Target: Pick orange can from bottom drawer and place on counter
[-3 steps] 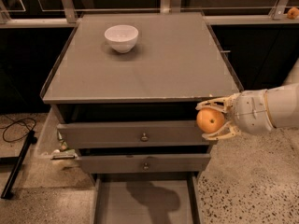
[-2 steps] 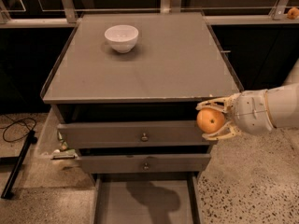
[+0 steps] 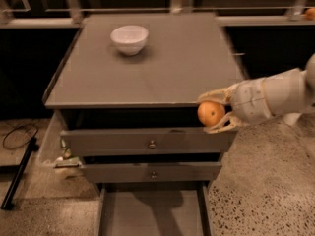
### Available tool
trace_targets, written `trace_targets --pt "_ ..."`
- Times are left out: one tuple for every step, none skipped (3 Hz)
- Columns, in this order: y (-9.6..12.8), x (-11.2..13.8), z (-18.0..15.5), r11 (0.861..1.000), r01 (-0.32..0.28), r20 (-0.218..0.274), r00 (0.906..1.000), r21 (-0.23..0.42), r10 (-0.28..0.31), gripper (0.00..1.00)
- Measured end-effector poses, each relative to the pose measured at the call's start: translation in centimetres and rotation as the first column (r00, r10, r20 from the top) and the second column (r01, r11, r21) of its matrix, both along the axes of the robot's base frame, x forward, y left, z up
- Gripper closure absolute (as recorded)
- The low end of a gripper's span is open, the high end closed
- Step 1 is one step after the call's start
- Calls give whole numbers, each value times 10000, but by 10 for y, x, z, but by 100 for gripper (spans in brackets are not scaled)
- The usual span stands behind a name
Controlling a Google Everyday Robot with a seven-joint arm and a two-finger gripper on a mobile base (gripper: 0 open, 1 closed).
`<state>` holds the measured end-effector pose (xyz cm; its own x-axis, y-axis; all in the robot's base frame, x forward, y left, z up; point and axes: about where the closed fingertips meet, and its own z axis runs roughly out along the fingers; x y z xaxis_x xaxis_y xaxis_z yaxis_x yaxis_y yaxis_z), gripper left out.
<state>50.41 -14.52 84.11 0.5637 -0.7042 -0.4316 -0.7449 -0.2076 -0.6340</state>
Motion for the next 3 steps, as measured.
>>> trace_targets --pt "-4 3 -7 10000 36 -122 9999 -26 -36 100" --pt "-5 5 -6 10000 34 -111 9999 -30 -35 100" --pt "-17 14 -18 9997 167 -491 9986 -196 -177 100"
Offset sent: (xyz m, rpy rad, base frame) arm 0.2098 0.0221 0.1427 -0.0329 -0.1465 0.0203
